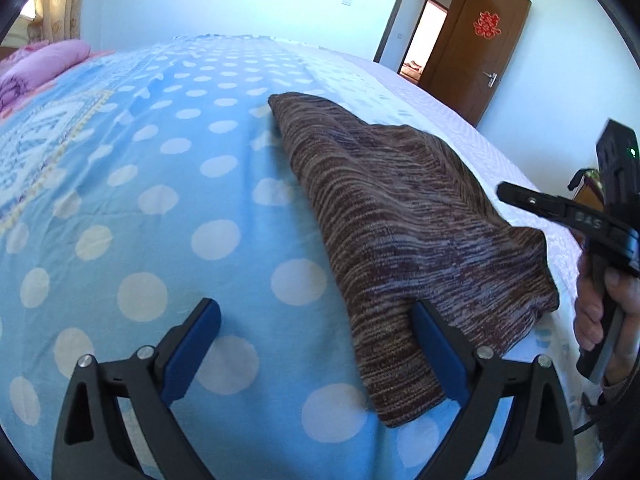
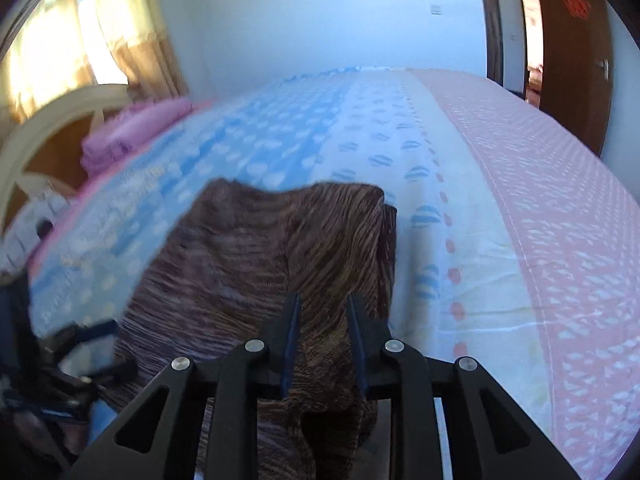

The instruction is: Fold small clothes

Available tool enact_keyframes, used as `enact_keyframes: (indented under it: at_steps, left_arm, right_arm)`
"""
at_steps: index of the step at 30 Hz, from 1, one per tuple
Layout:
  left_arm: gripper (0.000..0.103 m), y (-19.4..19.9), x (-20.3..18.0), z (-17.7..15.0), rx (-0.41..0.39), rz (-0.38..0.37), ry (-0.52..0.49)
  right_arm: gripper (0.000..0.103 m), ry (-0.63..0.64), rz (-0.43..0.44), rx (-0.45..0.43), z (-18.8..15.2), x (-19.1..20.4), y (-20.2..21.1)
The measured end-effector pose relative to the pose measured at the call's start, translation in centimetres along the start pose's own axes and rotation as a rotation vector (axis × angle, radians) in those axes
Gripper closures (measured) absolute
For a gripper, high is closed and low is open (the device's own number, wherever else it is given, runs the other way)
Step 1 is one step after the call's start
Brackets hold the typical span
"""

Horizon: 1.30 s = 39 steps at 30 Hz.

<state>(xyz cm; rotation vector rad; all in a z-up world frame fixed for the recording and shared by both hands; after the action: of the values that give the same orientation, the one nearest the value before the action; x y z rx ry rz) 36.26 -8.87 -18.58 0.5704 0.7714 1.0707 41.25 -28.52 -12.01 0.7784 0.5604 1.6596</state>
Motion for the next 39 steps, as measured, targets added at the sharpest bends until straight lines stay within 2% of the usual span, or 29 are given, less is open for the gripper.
enact_keyframes:
  at_steps: [3, 8, 10, 15, 16, 17, 18, 19, 25, 27, 31, 33, 35, 36, 37, 39]
  left_arm:
    - [0.004, 0.4, 0.1, -0.1, -0.021, -0.004, 0.009]
    - [0.001, -0.1, -0.4, -0.2, 0.008, 0.018, -0.026]
    - [0.000, -0.1, -0.8, -0.3, 0.014, 0.023, -0.051]
    - [0.000, 0.0, -0.6, -0.4, 0.012, 0.014, -0.039]
    - [0.000, 0.0, -0.6, -0.4, 0.013, 0.016, -0.040]
    - [0.000, 0.0, -0.7, -0.4, 0.013, 0.018, -0.042]
    - [0.000, 0.0, -0.7, -0.4, 0.014, 0.018, -0.043]
    - [0.000, 0.0, -0.7, -0.4, 0.014, 0.017, -0.041]
    - [0.000, -0.1, -0.8, -0.6, 0.021, 0.038, -0.055]
    - [0.000, -0.1, -0.7, -0.6, 0.017, 0.034, -0.053]
    - [0.000, 0.7, -0.2, -0.4, -0.021, 0.020, -0.010]
    - [0.000, 1.3, 0.2, 0.0, -0.048, 0.009, 0.024]
    - [0.000, 1.6, 0.6, 0.7, -0.066, 0.032, 0.061]
    - [0.000, 1.6, 0.7, 1.1, -0.075, 0.030, 0.076]
    - [0.000, 1.5, 0.4, 1.5, -0.074, 0.021, 0.084]
    - [0.000, 0.5, -0.4, 2.0, -0.045, 0.024, 0.064]
  right_arm:
    - [0.080, -0.012, 0.043, 0.030, -0.9, 0.5, 0.7]
    - [0.078, 0.003, -0.033, 0.090, -4.4, 0.3, 1.9]
    - [0.078, -0.008, -0.028, 0.099, -5.4, 0.1, 2.5]
    - [0.076, -0.009, 0.001, 0.122, -7.9, 0.3, 3.0]
    - [0.077, -0.005, -0.016, 0.115, -8.0, 0.1, 2.9]
    - [0.084, -0.016, -0.023, 0.113, -8.0, -0.2, 2.9]
    - [0.096, -0.035, -0.020, 0.116, -8.0, -0.5, 2.9]
    - [0.097, -0.053, 0.000, 0.131, -8.3, -0.6, 3.2]
    - [0.097, -0.013, -0.050, 0.187, -10.0, -1.0, 3.8]
    - [0.097, 0.003, -0.058, 0.187, -9.5, -0.7, 4.2]
    - [0.094, 0.021, -0.095, 0.054, -6.0, 0.1, 6.0]
    - [0.092, 0.042, -0.070, 0.006, -4.1, 1.1, 5.9]
    - [0.079, 0.075, -0.021, -0.025, -2.0, 2.5, 4.9]
    - [0.066, 0.088, -0.009, -0.028, -1.2, 3.0, 4.2]
    - [0.061, 0.111, 0.014, -0.024, -0.3, 3.6, 3.0]
    - [0.061, 0.117, 0.029, -0.011, 0.8, 3.7, 0.8]
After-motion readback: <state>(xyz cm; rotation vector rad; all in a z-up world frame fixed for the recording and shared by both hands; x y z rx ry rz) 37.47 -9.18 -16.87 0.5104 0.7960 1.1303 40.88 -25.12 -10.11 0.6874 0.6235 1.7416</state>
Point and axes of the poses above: each gripper's, at about its wrist camera, not at the fingertips, and y roughly against the way its jaws point, x to its left, z to its top, the point moved 6 cm from there along -y, roughly the way its jaws point, and after that the axes turned 2 degrees about x, right-handed, at the moved point
